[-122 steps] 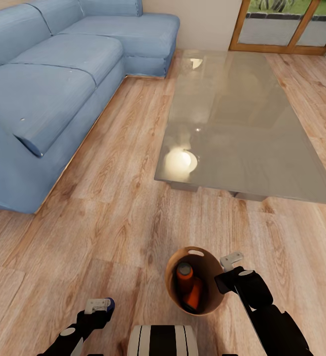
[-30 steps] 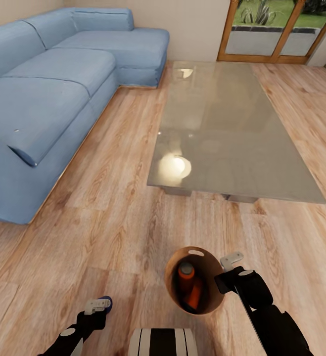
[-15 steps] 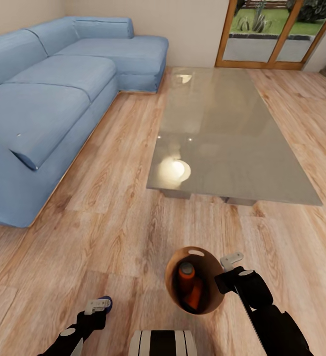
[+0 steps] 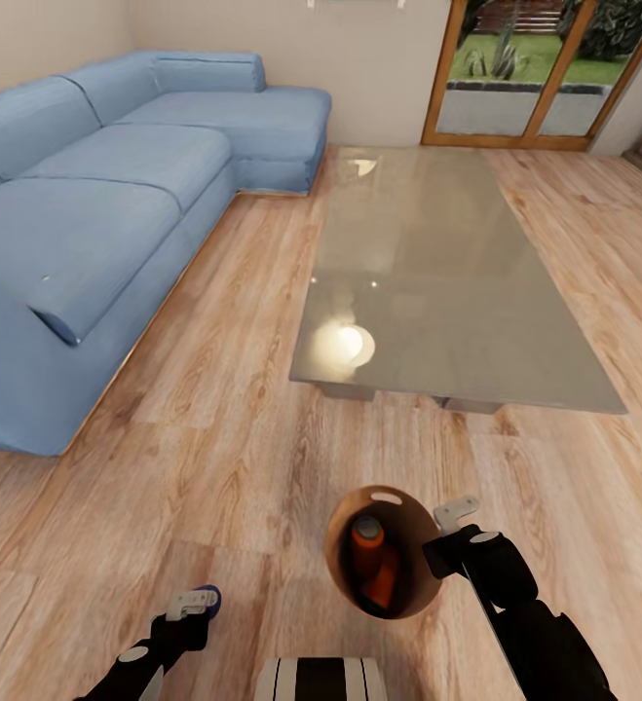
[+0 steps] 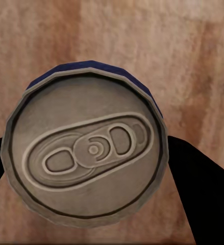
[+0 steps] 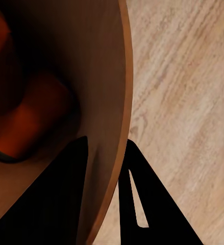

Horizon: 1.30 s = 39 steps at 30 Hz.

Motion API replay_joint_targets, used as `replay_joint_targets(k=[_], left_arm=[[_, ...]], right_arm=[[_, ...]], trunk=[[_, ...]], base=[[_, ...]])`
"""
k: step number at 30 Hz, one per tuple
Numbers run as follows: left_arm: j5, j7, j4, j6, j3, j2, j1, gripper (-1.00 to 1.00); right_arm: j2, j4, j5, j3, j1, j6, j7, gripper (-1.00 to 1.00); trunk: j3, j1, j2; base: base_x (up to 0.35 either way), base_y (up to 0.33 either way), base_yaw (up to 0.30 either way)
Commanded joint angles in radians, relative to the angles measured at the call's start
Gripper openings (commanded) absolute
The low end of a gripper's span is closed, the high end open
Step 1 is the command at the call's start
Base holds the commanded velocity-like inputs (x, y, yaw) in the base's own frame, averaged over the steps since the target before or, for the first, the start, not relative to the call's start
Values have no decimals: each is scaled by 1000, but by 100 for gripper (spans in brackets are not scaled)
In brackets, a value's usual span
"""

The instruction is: Put the three can of soda from the living room inside the tash can in the kitchen.

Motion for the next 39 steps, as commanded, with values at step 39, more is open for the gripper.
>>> replay_joint_targets(k=[39], left_arm=[[0, 0, 0, 6, 0, 0, 0, -100]], right_arm=[[1, 0, -15, 1, 0, 1, 2, -100]], trunk=[[186, -150, 273]], base=[[0, 0, 0]])
